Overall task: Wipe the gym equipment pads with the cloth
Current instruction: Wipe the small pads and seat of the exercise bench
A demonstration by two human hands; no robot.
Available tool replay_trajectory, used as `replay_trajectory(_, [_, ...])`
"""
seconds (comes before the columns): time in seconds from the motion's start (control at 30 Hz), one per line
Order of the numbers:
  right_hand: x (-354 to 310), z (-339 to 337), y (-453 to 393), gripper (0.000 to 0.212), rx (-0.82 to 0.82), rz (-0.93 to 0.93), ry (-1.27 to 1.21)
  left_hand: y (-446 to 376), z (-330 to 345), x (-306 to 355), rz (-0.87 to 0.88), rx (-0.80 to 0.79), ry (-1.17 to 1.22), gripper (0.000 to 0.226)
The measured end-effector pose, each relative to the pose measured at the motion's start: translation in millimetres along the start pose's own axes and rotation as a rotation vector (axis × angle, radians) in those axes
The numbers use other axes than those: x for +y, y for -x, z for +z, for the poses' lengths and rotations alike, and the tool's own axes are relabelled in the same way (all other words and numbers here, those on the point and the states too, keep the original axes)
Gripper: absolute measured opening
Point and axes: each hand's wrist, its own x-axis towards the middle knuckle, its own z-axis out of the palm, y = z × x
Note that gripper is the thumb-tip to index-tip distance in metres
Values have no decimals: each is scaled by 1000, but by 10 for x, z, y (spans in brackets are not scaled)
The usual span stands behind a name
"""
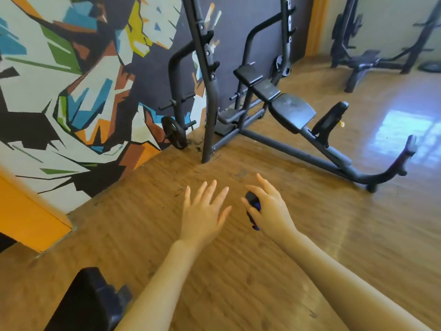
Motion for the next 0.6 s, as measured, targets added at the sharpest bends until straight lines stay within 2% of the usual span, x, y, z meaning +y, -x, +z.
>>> replay_trajectory(0.33, [1052, -482, -1402, 40, 97, 98, 51, -1943, 406, 349, 158, 6, 7, 58])
replay_trajectory(0.6, [2227, -819, -2774, 39, 108, 91, 71, -3635, 1036, 704, 171, -12, 16, 55])
